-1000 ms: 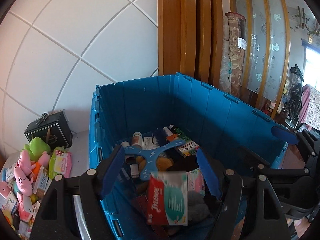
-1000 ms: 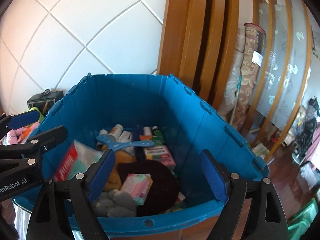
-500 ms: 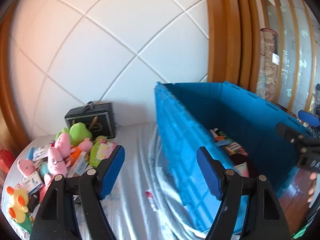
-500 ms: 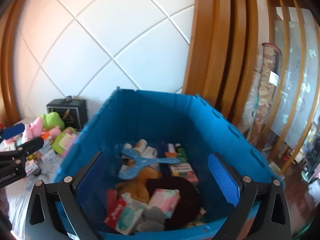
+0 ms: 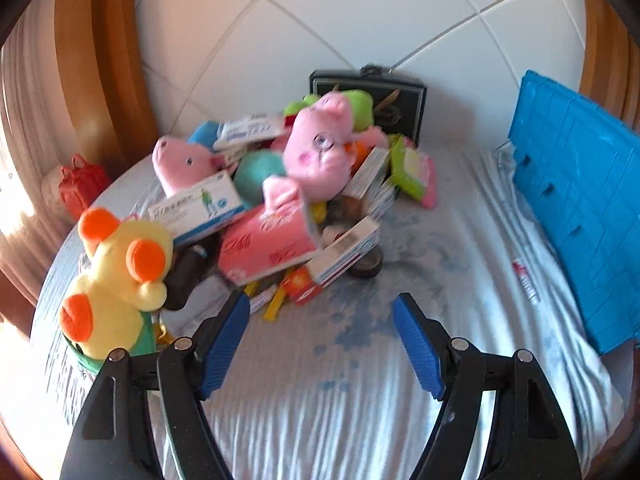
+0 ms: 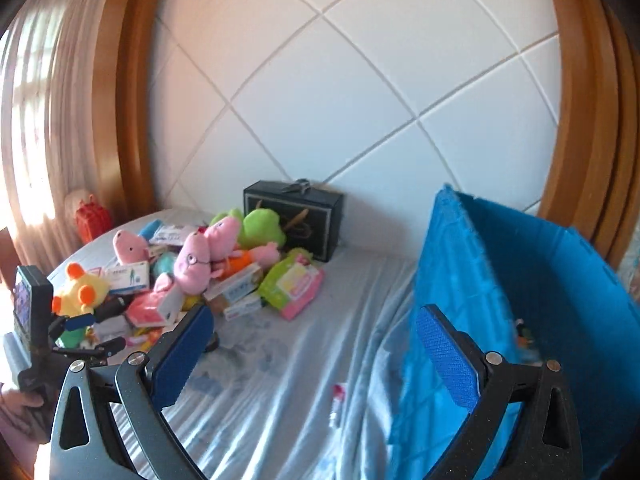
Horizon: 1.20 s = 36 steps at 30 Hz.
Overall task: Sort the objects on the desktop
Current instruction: 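Move both grippers back to the bed, the right toward the fallen tube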
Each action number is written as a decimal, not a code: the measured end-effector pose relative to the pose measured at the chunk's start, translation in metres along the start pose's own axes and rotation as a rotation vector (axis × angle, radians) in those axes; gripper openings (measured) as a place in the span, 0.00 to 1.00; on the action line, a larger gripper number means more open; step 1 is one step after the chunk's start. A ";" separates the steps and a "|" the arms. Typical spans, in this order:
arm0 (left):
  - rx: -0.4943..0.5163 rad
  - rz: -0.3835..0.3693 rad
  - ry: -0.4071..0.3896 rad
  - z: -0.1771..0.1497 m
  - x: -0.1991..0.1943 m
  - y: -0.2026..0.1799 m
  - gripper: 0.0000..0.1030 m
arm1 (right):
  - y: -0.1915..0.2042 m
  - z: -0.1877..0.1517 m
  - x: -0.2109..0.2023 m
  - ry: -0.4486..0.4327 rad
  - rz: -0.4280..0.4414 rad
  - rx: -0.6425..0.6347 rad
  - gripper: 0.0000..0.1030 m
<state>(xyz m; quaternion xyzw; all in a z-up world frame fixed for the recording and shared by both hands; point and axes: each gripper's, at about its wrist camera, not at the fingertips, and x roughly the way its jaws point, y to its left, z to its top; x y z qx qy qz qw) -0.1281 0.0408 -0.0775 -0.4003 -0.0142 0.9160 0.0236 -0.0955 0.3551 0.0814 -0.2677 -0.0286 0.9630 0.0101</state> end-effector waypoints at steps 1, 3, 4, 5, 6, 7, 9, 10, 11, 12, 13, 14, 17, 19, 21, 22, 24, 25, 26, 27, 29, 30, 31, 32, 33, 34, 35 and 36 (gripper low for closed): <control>0.000 0.003 0.028 -0.007 0.010 0.011 0.66 | 0.006 -0.006 0.013 0.038 0.013 0.011 1.00; 0.004 -0.006 0.088 -0.021 0.034 0.032 0.56 | 0.015 -0.020 0.040 0.116 0.034 0.036 1.00; 0.011 0.004 0.116 -0.025 0.046 0.039 0.54 | 0.017 -0.027 0.054 0.154 0.039 0.050 1.00; 0.023 0.009 0.137 -0.028 0.056 0.045 0.54 | 0.018 -0.035 0.068 0.195 0.044 0.067 1.00; 0.032 0.011 0.154 -0.031 0.065 0.051 0.53 | 0.017 -0.043 0.083 0.235 0.047 0.088 1.00; 0.039 0.012 0.166 -0.031 0.074 0.056 0.52 | 0.015 -0.051 0.096 0.273 0.048 0.111 1.00; 0.053 0.001 0.183 -0.028 0.088 0.059 0.51 | 0.010 -0.065 0.119 0.345 0.049 0.145 1.00; 0.061 -0.006 0.187 -0.025 0.095 0.058 0.50 | 0.009 -0.072 0.128 0.376 0.042 0.152 1.00; 0.061 -0.008 0.193 -0.023 0.101 0.057 0.48 | 0.008 -0.079 0.137 0.403 0.026 0.152 1.00; 0.073 -0.014 0.210 -0.020 0.110 0.056 0.40 | 0.006 -0.084 0.146 0.429 0.006 0.149 0.96; 0.080 -0.010 0.236 -0.018 0.119 0.055 0.36 | 0.003 -0.089 0.154 0.452 -0.009 0.145 0.86; 0.080 -0.008 0.260 -0.017 0.129 0.055 0.32 | 0.001 -0.094 0.163 0.477 -0.021 0.142 0.80; 0.069 -0.007 0.287 -0.014 0.147 0.057 0.31 | -0.008 -0.108 0.187 0.538 -0.054 0.140 0.73; 0.068 -0.013 0.282 -0.010 0.154 0.057 0.31 | -0.016 -0.117 0.200 0.573 -0.055 0.154 0.73; 0.060 -0.028 0.289 -0.006 0.159 0.057 0.31 | -0.021 -0.123 0.213 0.600 -0.059 0.162 0.72; 0.062 -0.032 0.290 -0.004 0.161 0.057 0.31 | -0.023 -0.126 0.219 0.612 -0.064 0.162 0.70; 0.066 -0.041 0.291 -0.002 0.164 0.057 0.31 | -0.028 -0.131 0.231 0.639 -0.067 0.165 0.64; 0.065 -0.046 0.291 -0.001 0.165 0.057 0.31 | -0.032 -0.132 0.235 0.641 -0.053 0.162 0.61; 0.060 -0.049 0.295 -0.001 0.165 0.057 0.30 | -0.035 -0.134 0.240 0.650 -0.054 0.170 0.60; 0.053 -0.051 0.298 -0.002 0.165 0.057 0.26 | -0.038 -0.137 0.245 0.660 -0.056 0.180 0.58; 0.039 -0.050 0.306 -0.006 0.163 0.056 0.22 | -0.043 -0.140 0.251 0.670 -0.058 0.192 0.57; 0.033 -0.045 0.310 -0.008 0.162 0.056 0.21 | -0.046 -0.141 0.253 0.674 -0.061 0.195 0.56; 0.024 -0.043 0.312 -0.010 0.160 0.056 0.21 | -0.048 -0.143 0.256 0.678 -0.063 0.197 0.52; 0.014 -0.042 0.313 -0.012 0.159 0.056 0.21 | -0.050 -0.145 0.258 0.684 -0.065 0.199 0.49; 0.001 -0.042 0.313 -0.012 0.159 0.056 0.21 | -0.052 -0.147 0.262 0.695 -0.064 0.203 0.42; -0.011 -0.041 0.314 -0.012 0.160 0.056 0.21 | -0.054 -0.150 0.265 0.707 -0.068 0.208 0.35; -0.022 -0.039 0.312 -0.011 0.160 0.056 0.21 | -0.057 -0.153 0.267 0.718 -0.069 0.216 0.35; -0.033 -0.038 0.308 -0.009 0.162 0.057 0.20 | -0.058 -0.155 0.269 0.725 -0.064 0.227 0.34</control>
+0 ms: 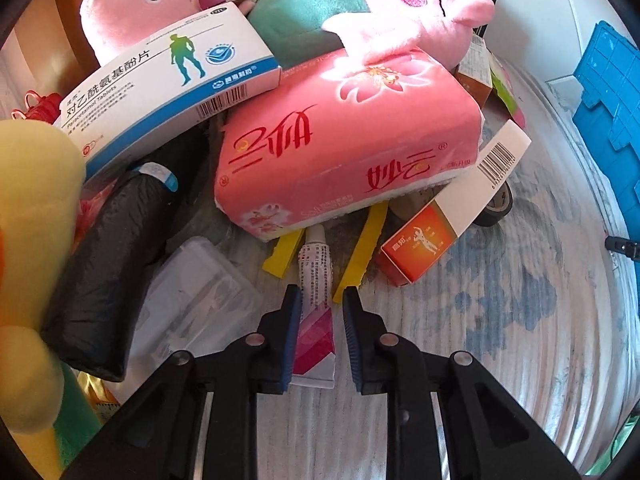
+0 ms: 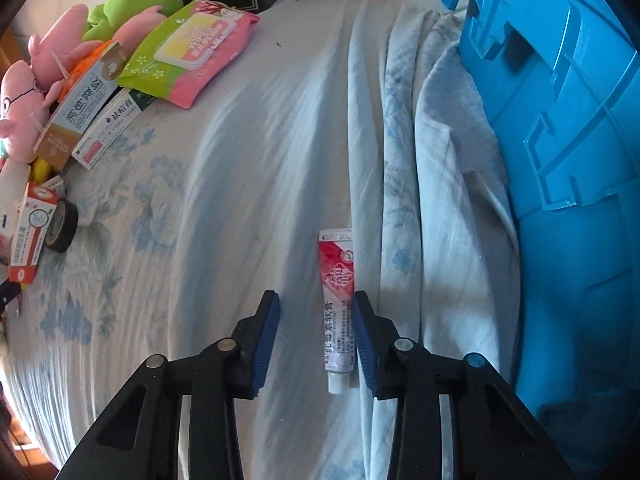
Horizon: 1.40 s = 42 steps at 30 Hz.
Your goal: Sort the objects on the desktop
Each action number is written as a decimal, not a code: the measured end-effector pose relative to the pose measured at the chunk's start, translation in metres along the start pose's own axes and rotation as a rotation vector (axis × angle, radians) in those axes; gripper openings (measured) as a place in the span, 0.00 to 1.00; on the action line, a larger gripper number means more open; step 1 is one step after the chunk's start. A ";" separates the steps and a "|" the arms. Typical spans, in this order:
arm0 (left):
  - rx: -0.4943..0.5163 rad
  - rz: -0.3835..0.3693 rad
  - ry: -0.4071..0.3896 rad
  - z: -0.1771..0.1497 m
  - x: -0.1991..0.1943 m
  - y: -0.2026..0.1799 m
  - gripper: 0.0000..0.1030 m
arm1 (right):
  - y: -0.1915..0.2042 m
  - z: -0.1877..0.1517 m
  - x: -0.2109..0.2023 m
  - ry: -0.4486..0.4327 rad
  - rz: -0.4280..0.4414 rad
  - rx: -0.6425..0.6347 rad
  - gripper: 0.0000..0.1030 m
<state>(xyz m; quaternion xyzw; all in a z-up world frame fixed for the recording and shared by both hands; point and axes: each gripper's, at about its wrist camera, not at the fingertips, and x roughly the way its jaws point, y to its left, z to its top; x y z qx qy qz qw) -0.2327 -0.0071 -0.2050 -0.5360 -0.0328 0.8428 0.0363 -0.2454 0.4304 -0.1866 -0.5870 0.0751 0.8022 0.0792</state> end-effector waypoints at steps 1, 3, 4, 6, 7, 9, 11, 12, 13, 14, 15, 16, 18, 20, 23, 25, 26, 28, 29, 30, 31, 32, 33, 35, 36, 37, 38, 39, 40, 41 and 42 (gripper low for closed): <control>-0.011 0.001 -0.006 -0.002 -0.002 0.003 0.19 | -0.001 -0.001 0.003 0.007 0.006 0.004 0.31; -0.025 0.016 -0.010 -0.003 -0.003 0.004 0.13 | 0.000 -0.003 0.009 0.027 -0.002 -0.007 0.22; -0.036 0.010 -0.009 -0.004 -0.004 0.004 0.12 | 0.002 -0.005 0.007 0.018 -0.012 -0.021 0.18; -0.046 -0.002 -0.018 -0.009 -0.010 0.003 0.00 | 0.005 -0.008 0.004 0.021 0.003 -0.033 0.14; -0.051 -0.005 -0.024 -0.012 -0.014 0.003 0.00 | 0.007 -0.010 0.001 0.021 0.008 -0.038 0.14; -0.068 0.004 -0.039 -0.018 -0.022 -0.001 0.00 | 0.011 -0.014 -0.008 0.008 0.015 -0.051 0.14; -0.053 0.006 -0.046 -0.023 -0.027 -0.006 0.00 | 0.016 -0.018 -0.018 -0.006 0.037 -0.062 0.14; -0.050 0.009 -0.052 -0.024 -0.030 -0.007 0.00 | 0.018 -0.020 -0.023 -0.012 0.042 -0.068 0.14; -0.054 0.016 -0.053 -0.025 -0.031 -0.007 0.00 | 0.020 -0.021 -0.028 -0.018 0.047 -0.072 0.14; -0.057 0.017 -0.052 -0.025 -0.032 -0.007 0.00 | 0.022 -0.022 -0.032 -0.022 0.053 -0.076 0.14; -0.058 0.026 -0.044 -0.024 -0.031 -0.006 0.00 | 0.024 -0.023 -0.036 -0.026 0.060 -0.080 0.14; -0.057 0.035 -0.034 -0.018 -0.027 -0.003 0.00 | 0.025 -0.024 -0.040 -0.031 0.061 -0.085 0.13; -0.050 0.035 -0.027 -0.015 -0.024 -0.003 0.00 | 0.023 -0.028 -0.043 -0.036 0.062 -0.092 0.13; -0.035 0.035 0.006 -0.011 -0.013 -0.004 0.00 | 0.019 -0.031 -0.041 -0.026 0.066 -0.092 0.13; 0.003 0.044 -0.012 -0.003 -0.008 -0.006 0.05 | 0.018 -0.038 -0.037 -0.014 0.068 -0.078 0.13; 0.012 0.052 -0.012 0.002 -0.006 -0.005 0.08 | 0.014 -0.040 -0.033 -0.003 0.081 -0.065 0.13; 0.003 0.058 -0.009 0.004 -0.005 -0.003 0.10 | 0.013 -0.040 -0.032 0.000 0.088 -0.056 0.14; -0.010 0.062 0.022 0.008 -0.005 0.000 0.16 | 0.013 -0.037 -0.028 0.005 0.091 -0.046 0.14; -0.024 0.039 0.038 0.008 -0.007 0.002 0.17 | 0.013 -0.037 -0.028 0.005 0.092 -0.047 0.14; -0.036 -0.002 0.032 0.008 -0.012 0.004 0.18 | 0.014 -0.037 -0.028 0.005 0.095 -0.049 0.14; -0.034 -0.013 0.014 0.007 -0.017 0.004 0.21 | 0.014 -0.036 -0.028 0.003 0.100 -0.052 0.16; -0.017 0.003 0.001 0.006 -0.019 0.003 0.30 | 0.014 -0.035 -0.028 0.003 0.104 -0.054 0.17; 0.007 0.021 0.001 0.007 -0.018 0.000 0.38 | 0.015 -0.034 -0.027 0.005 0.105 -0.055 0.17; 0.038 0.052 0.017 0.010 -0.008 -0.004 0.45 | 0.017 -0.032 -0.024 0.009 0.107 -0.055 0.19; 0.058 0.081 0.036 0.011 0.000 -0.006 0.46 | 0.018 -0.031 -0.021 0.013 0.108 -0.055 0.19; 0.087 0.116 0.057 0.011 0.006 -0.011 0.49 | 0.019 -0.031 -0.019 0.017 0.109 -0.056 0.19; 0.091 0.125 0.026 0.010 0.004 -0.013 0.51 | 0.021 -0.031 -0.018 0.018 0.113 -0.058 0.19; 0.083 0.128 0.023 0.010 0.004 -0.013 0.52 | 0.022 -0.032 -0.017 0.018 0.116 -0.061 0.19; 0.062 0.122 0.026 0.010 0.003 -0.010 0.53 | 0.024 -0.032 -0.016 0.019 0.116 -0.066 0.19; 0.040 0.114 0.032 0.010 0.002 -0.007 0.53 | 0.023 -0.033 -0.016 0.021 0.114 -0.070 0.19; 0.029 0.109 0.037 0.011 0.001 -0.005 0.52 | 0.023 -0.033 -0.015 0.022 0.112 -0.070 0.19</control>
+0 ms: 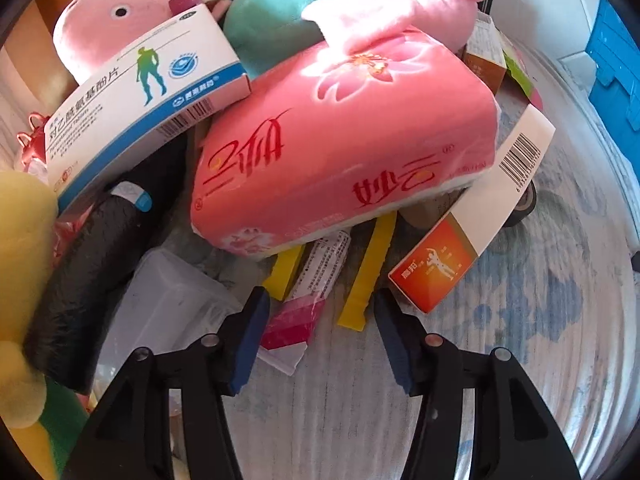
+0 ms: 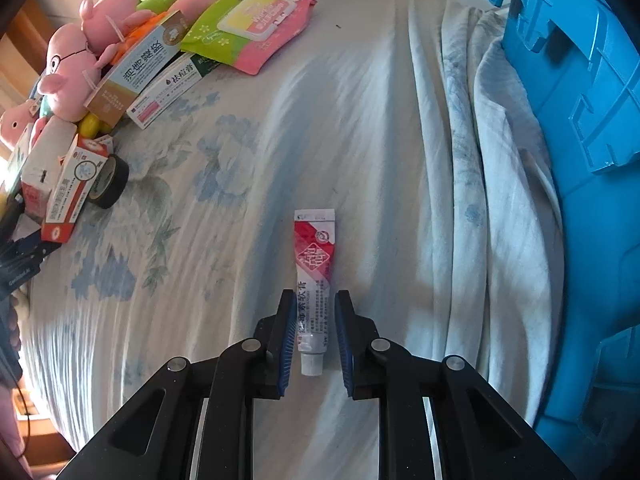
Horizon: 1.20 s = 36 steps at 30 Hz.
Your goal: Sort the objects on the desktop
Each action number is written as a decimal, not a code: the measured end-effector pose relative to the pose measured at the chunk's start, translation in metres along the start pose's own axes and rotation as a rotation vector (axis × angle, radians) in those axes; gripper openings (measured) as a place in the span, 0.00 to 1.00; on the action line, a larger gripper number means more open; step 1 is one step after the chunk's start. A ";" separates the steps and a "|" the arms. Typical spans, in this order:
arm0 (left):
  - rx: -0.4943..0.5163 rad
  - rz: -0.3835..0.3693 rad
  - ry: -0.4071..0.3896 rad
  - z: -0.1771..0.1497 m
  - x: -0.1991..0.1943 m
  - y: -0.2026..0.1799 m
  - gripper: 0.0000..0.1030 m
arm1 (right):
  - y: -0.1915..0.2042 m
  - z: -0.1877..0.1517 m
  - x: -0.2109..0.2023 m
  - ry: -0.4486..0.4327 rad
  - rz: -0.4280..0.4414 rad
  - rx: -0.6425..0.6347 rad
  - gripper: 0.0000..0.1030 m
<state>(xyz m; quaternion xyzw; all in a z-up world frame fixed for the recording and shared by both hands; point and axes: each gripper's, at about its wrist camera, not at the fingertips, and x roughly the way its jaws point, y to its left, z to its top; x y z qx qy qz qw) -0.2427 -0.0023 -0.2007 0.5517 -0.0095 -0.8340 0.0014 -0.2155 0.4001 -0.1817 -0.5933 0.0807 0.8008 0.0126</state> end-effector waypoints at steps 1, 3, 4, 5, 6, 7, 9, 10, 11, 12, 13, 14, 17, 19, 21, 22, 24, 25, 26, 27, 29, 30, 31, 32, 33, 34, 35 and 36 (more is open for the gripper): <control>0.002 0.000 -0.001 0.000 -0.001 0.001 0.52 | 0.000 0.000 0.001 0.001 0.000 0.002 0.19; 0.020 0.003 -0.023 -0.003 -0.006 0.002 0.41 | 0.000 0.000 0.003 0.002 0.001 0.001 0.19; 0.025 -0.005 -0.030 -0.005 -0.009 0.003 0.38 | 0.001 0.000 0.004 0.002 -0.001 -0.004 0.19; 0.027 -0.028 -0.033 -0.008 -0.014 0.003 0.31 | 0.002 -0.001 0.004 0.002 -0.002 -0.009 0.19; 0.033 -0.039 -0.034 -0.012 -0.018 0.001 0.30 | 0.004 -0.002 0.004 0.001 -0.002 -0.013 0.19; 0.038 -0.042 -0.038 -0.017 -0.023 -0.001 0.28 | 0.007 -0.001 0.008 0.003 -0.004 -0.019 0.19; 0.034 -0.083 -0.015 -0.029 -0.030 -0.003 0.13 | 0.009 -0.003 0.010 0.014 -0.001 -0.027 0.19; 0.020 -0.088 -0.006 -0.039 -0.033 -0.007 0.13 | 0.010 -0.004 0.012 0.019 -0.002 -0.033 0.19; 0.013 -0.095 0.007 -0.045 -0.035 -0.007 0.13 | 0.012 -0.005 0.012 0.020 -0.009 -0.044 0.18; 0.009 -0.112 0.019 -0.053 -0.036 -0.006 0.13 | 0.014 -0.007 0.011 0.025 -0.014 -0.055 0.17; 0.000 -0.125 0.028 -0.063 -0.039 -0.001 0.13 | 0.015 -0.009 0.011 0.035 -0.014 -0.059 0.16; -0.003 -0.133 0.035 -0.074 -0.041 0.006 0.13 | 0.016 -0.011 0.010 0.041 -0.013 -0.066 0.16; -0.004 -0.144 0.017 -0.096 -0.050 0.017 0.13 | 0.020 -0.020 0.008 0.050 -0.005 -0.088 0.16; -0.003 -0.165 0.006 -0.090 -0.053 0.029 0.13 | 0.020 -0.024 0.007 0.056 -0.002 -0.089 0.16; 0.019 -0.189 -0.017 -0.084 -0.065 0.023 0.14 | 0.019 -0.026 0.006 0.061 0.001 -0.086 0.16; 0.036 -0.187 -0.032 -0.083 -0.072 0.021 0.14 | 0.018 -0.026 0.006 0.063 0.004 -0.083 0.17; 0.050 -0.146 -0.060 -0.075 -0.085 0.017 0.17 | 0.015 -0.026 0.006 0.066 0.022 -0.066 0.17; 0.049 -0.134 -0.068 -0.070 -0.090 0.017 0.20 | 0.014 -0.026 0.005 0.064 0.028 -0.057 0.17; 0.032 -0.131 -0.085 -0.064 -0.096 0.017 0.27 | 0.013 -0.025 0.004 0.059 0.030 -0.051 0.17; 0.005 -0.136 -0.104 -0.067 -0.107 0.032 0.37 | 0.013 -0.024 0.002 0.052 0.029 -0.047 0.19; -0.075 -0.144 -0.118 -0.039 -0.102 0.016 0.59 | 0.011 -0.022 -0.001 0.040 0.032 -0.036 0.30; -0.120 -0.151 -0.119 -0.031 -0.102 0.024 0.62 | 0.010 -0.021 -0.003 0.034 0.034 -0.030 0.43; -0.172 -0.155 -0.104 -0.021 -0.100 0.029 0.62 | 0.009 -0.019 -0.005 0.029 0.032 -0.025 0.54; -0.227 -0.171 -0.086 -0.011 -0.096 0.031 0.62 | 0.008 -0.017 -0.006 0.024 0.029 -0.023 0.57; -0.289 -0.186 -0.063 0.000 -0.091 0.034 0.62 | 0.008 -0.016 -0.007 0.022 0.026 -0.022 0.59; -0.360 -0.183 -0.035 0.013 -0.083 0.034 0.62 | 0.005 -0.014 -0.007 0.021 0.026 -0.022 0.59; -0.407 -0.178 -0.018 0.028 -0.077 0.030 0.62 | 0.004 -0.012 -0.006 0.021 0.031 -0.022 0.59; -0.442 -0.156 0.003 0.039 -0.070 0.031 0.62 | 0.003 -0.010 -0.006 0.021 0.034 -0.021 0.61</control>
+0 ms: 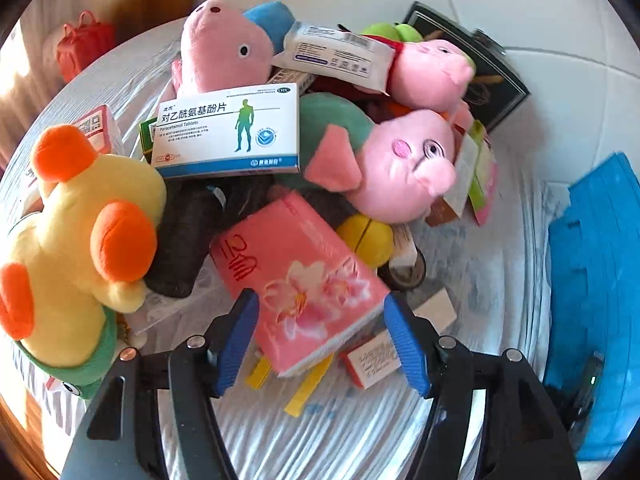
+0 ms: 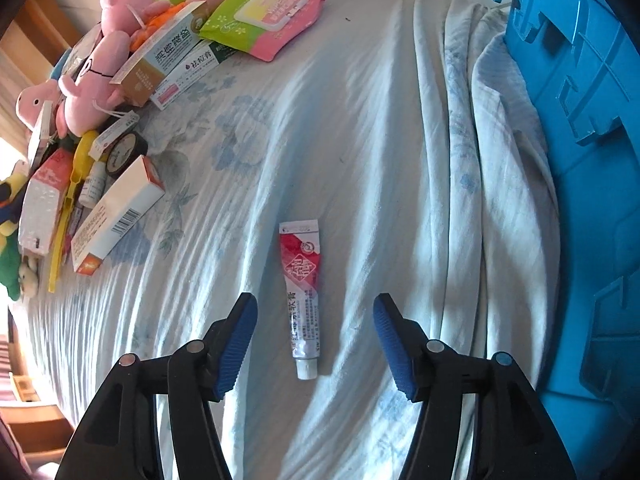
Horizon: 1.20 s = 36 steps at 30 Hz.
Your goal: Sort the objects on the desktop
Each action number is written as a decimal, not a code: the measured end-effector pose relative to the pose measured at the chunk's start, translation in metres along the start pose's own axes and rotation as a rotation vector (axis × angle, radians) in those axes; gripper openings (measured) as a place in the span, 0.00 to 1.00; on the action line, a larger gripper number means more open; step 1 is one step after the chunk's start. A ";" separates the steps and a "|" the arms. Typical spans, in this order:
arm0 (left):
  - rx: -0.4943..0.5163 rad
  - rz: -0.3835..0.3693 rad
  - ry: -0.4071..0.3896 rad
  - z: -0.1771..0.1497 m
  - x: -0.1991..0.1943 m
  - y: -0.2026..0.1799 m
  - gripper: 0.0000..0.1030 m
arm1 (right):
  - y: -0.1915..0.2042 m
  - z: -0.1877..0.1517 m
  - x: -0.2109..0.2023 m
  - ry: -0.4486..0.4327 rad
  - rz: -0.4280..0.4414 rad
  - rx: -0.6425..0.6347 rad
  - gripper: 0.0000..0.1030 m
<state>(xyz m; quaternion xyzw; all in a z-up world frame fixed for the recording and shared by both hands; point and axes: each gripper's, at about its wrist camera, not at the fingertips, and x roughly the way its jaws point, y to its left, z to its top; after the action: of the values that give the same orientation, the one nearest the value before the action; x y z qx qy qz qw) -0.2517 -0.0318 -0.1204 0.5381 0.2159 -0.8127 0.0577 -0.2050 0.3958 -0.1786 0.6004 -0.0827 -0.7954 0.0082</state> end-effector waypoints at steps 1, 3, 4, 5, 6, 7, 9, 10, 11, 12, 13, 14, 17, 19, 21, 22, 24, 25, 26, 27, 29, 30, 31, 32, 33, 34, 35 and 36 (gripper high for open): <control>-0.033 0.030 0.007 0.006 0.009 -0.004 0.62 | 0.000 0.002 0.001 0.000 0.004 0.001 0.64; -0.100 0.089 0.071 0.017 0.033 -0.003 0.62 | -0.001 0.006 0.003 0.001 0.015 -0.001 0.66; -0.123 0.099 0.118 0.018 0.047 -0.002 0.63 | 0.000 0.007 0.004 0.004 0.019 -0.004 0.66; -0.124 0.118 0.135 0.018 0.058 -0.004 0.73 | 0.003 0.007 0.006 0.011 0.017 -0.009 0.66; -0.097 0.184 0.137 0.016 0.064 -0.006 0.78 | 0.005 0.007 0.007 0.022 0.008 -0.021 0.61; -0.058 0.218 0.128 0.014 0.071 -0.010 0.81 | 0.008 0.007 0.009 0.032 0.000 -0.041 0.52; 0.004 0.273 0.126 0.008 0.082 -0.016 0.91 | 0.010 0.000 0.013 0.058 -0.017 -0.077 0.24; 0.029 0.294 0.122 0.004 0.085 -0.018 0.91 | 0.011 -0.001 0.016 0.067 -0.018 -0.084 0.24; 0.050 0.304 0.114 0.001 0.086 -0.020 0.91 | 0.013 -0.001 0.019 0.071 -0.016 -0.092 0.24; 0.069 0.303 0.106 -0.004 0.084 -0.021 0.90 | 0.014 -0.002 0.021 0.071 -0.017 -0.099 0.23; 0.080 0.288 0.102 -0.010 0.079 -0.020 0.88 | 0.017 -0.003 0.021 0.068 -0.027 -0.111 0.23; 0.089 0.272 0.103 -0.017 0.075 -0.018 0.85 | 0.019 -0.003 0.022 0.073 -0.029 -0.123 0.23; 0.139 0.265 0.120 -0.041 0.071 -0.012 0.84 | 0.028 -0.007 0.023 0.058 -0.070 -0.156 0.19; 0.197 0.277 0.080 -0.052 0.068 -0.010 0.77 | 0.029 -0.008 0.023 0.048 -0.084 -0.152 0.17; 0.237 0.268 0.034 -0.062 0.055 -0.012 0.63 | 0.026 -0.011 0.017 0.029 -0.053 -0.114 0.17; 0.248 0.258 0.016 -0.066 0.048 -0.013 0.61 | 0.025 -0.012 0.010 0.013 -0.045 -0.105 0.17; 0.260 0.216 -0.014 -0.075 0.035 -0.012 0.59 | 0.028 -0.014 -0.007 -0.025 -0.033 -0.111 0.17; 0.266 0.202 -0.025 -0.080 0.030 -0.011 0.59 | 0.030 -0.015 -0.016 -0.047 -0.034 -0.119 0.17; 0.269 0.196 -0.036 -0.085 0.025 -0.010 0.58 | 0.033 -0.015 -0.024 -0.066 -0.040 -0.123 0.17; 0.271 0.191 -0.054 -0.088 0.018 -0.009 0.58 | 0.033 -0.017 -0.034 -0.086 -0.043 -0.122 0.17; 0.286 0.174 -0.107 -0.092 -0.002 -0.012 0.58 | 0.033 -0.022 -0.058 -0.128 -0.031 -0.120 0.17; 0.298 0.168 -0.145 -0.094 -0.013 -0.015 0.58 | 0.037 -0.018 -0.062 -0.152 -0.028 -0.120 0.17; 0.311 0.164 -0.182 -0.094 -0.024 -0.017 0.58 | 0.039 -0.015 -0.069 -0.177 -0.027 -0.122 0.17; 0.326 0.157 -0.222 -0.091 -0.033 -0.021 0.58 | 0.046 -0.012 -0.078 -0.207 -0.028 -0.121 0.17; 0.339 0.148 -0.259 -0.093 -0.046 -0.027 0.58 | 0.045 -0.014 -0.097 -0.241 -0.027 -0.121 0.17; 0.350 0.135 -0.289 -0.095 -0.057 -0.034 0.58 | 0.047 -0.016 -0.108 -0.272 -0.026 -0.121 0.17; 0.358 0.116 -0.314 -0.095 -0.068 -0.040 0.58 | 0.051 -0.012 -0.116 -0.305 -0.029 -0.121 0.17; 0.366 0.096 -0.341 -0.096 -0.078 -0.047 0.58 | 0.052 -0.013 -0.129 -0.340 -0.034 -0.121 0.17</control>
<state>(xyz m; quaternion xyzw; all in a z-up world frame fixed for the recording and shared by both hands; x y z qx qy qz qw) -0.1533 0.0396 -0.0677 0.4045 0.0266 -0.9135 0.0337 -0.1609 0.3571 -0.0512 0.4571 -0.0246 -0.8889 0.0167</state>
